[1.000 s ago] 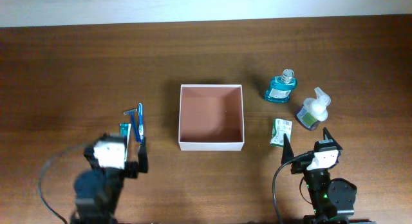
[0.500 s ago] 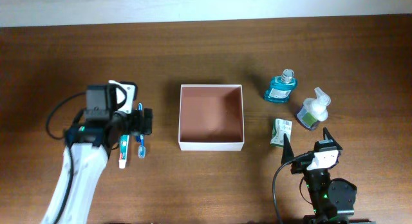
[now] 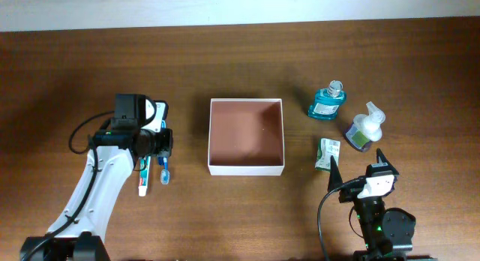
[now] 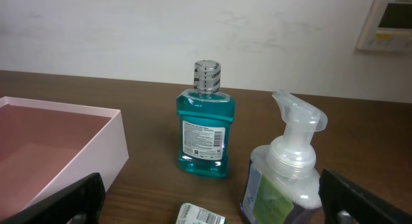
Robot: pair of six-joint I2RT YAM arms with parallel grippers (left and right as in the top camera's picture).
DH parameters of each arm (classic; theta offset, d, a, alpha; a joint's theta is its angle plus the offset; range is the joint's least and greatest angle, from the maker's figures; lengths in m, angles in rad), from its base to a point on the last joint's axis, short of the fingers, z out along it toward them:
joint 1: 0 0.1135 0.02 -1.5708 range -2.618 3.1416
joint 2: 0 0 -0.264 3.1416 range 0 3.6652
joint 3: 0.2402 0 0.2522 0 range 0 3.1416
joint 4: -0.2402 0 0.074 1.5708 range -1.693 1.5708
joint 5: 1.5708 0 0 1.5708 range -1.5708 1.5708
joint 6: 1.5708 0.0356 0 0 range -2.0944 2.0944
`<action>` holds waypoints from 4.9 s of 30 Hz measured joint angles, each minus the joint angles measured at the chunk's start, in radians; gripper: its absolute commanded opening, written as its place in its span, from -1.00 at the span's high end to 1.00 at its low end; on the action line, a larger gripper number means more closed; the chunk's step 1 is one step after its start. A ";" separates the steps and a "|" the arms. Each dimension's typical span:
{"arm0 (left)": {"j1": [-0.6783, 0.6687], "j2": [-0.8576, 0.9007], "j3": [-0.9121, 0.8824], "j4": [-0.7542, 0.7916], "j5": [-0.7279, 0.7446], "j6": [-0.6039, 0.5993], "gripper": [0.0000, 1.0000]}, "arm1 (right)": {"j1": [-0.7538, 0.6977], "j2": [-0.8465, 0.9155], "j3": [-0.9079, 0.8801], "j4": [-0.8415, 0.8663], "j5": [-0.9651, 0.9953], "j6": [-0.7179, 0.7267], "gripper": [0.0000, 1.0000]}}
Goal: Pack container
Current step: 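Move the left gripper over the blue Colgate toothbrush, then lower the left gripper and close it on the toothbrush handle, then lift the toothbrush and carry it over the pink box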
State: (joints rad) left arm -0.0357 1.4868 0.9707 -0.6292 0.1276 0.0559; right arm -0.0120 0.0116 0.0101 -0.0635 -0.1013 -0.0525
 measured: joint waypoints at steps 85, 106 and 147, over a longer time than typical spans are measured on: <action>0.001 0.299 0.010 0.208 -0.062 -0.128 0.12 | 0.000 0.000 0.000 0.000 0.000 0.000 -0.97; 0.001 0.309 0.010 0.205 -0.056 -0.117 0.63 | 0.000 0.000 0.000 0.000 0.000 0.000 -0.97; 0.002 0.183 0.202 -0.027 -0.053 -0.121 0.99 | 0.000 0.000 0.000 0.000 0.000 0.000 -0.97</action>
State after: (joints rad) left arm -0.0341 1.6695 1.1725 -0.6563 0.0746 -0.0654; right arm -0.0120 0.0116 0.0101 -0.0635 -0.1013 -0.0521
